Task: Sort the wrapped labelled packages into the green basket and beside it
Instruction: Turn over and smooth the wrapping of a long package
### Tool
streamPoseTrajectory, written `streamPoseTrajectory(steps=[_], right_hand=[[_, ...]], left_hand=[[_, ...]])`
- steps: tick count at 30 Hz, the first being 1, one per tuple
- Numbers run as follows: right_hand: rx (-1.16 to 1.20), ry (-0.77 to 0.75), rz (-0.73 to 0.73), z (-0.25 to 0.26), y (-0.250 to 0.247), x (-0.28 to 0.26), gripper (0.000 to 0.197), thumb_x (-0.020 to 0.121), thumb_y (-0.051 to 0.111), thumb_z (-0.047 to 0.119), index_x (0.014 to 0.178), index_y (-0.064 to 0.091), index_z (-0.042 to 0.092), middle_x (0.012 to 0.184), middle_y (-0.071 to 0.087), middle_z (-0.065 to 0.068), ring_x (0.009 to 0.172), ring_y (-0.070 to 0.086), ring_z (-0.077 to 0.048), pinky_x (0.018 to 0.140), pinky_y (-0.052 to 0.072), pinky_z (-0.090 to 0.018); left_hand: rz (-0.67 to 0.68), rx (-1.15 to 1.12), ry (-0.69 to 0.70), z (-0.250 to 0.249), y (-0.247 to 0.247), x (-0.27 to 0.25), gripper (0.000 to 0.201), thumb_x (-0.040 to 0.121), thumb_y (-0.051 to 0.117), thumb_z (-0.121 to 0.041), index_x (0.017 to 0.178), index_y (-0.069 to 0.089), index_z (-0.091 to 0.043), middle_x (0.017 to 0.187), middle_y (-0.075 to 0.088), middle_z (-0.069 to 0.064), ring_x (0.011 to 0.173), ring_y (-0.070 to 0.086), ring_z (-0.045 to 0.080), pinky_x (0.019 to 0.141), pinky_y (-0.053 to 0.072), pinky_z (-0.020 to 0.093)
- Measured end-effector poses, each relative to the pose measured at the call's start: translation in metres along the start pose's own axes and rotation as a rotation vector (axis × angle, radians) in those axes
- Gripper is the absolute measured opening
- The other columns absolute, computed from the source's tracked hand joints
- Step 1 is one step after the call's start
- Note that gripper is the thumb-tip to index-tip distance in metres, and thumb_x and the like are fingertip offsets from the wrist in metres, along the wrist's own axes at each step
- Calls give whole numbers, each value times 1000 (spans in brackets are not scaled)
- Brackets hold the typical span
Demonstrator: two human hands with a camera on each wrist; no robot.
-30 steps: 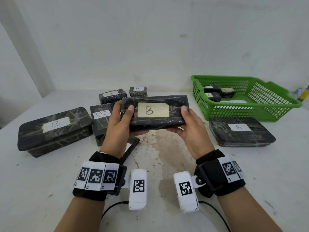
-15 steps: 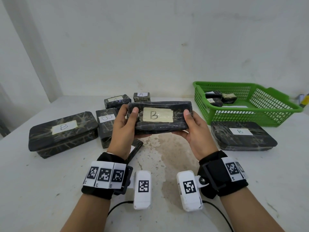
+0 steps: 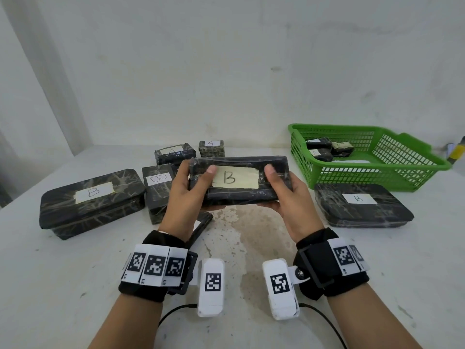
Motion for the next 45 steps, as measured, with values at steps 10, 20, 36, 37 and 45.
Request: streamPoseTrajectory(steps=[10,20,36,37,45], right_hand=[[-27,13,7,-2,4,-3,50,67,78,42,108,68,17,106,74,-3,101,71,-18,89,57,-42],[-28,16,27,-7,5,-3,55,60,82,36,110,66,18,107,74,-2,101,71,-20,83,58,-38],[99,215,0,-1,-2,-3,41,93,55,50,118,63,18,108,70,-1,102,69,-21,69,60,-32],[130,190,-14,-1,-2,-2,29,97,56,38,111,64,15,103,71,-1,100,69,-20,72,60,-31],[248,76,-35,-2,-1,1,9,100,53,17,98,60,13,107,65,-6,106,63,-20,85,58,-34]], left_hand=[[89,-14,69,-6,2,-2,32,82,74,-13,108,55,-18,102,70,0,90,73,23,62,60,35],[122,-15,23,1,0,2,46,77,76,-12,115,51,-21,111,67,4,88,73,22,60,59,30],[75,77,132,-8,-2,0,40,69,81,4,101,68,-16,96,76,4,97,70,35,85,55,60],[73,102,134,-7,-1,0,41,69,82,3,103,68,-16,98,76,4,99,68,36,86,53,60],[145,-71,-78,-5,5,-3,82,67,76,-61,128,56,-10,120,67,5,115,61,22,103,45,53]])
Point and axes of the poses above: each hand's wrist, its own x-axis towards the middle knuckle, its own y-axis out of the palm, z = x × y, the point moved 6 cm from there along x, towards the middle knuckle
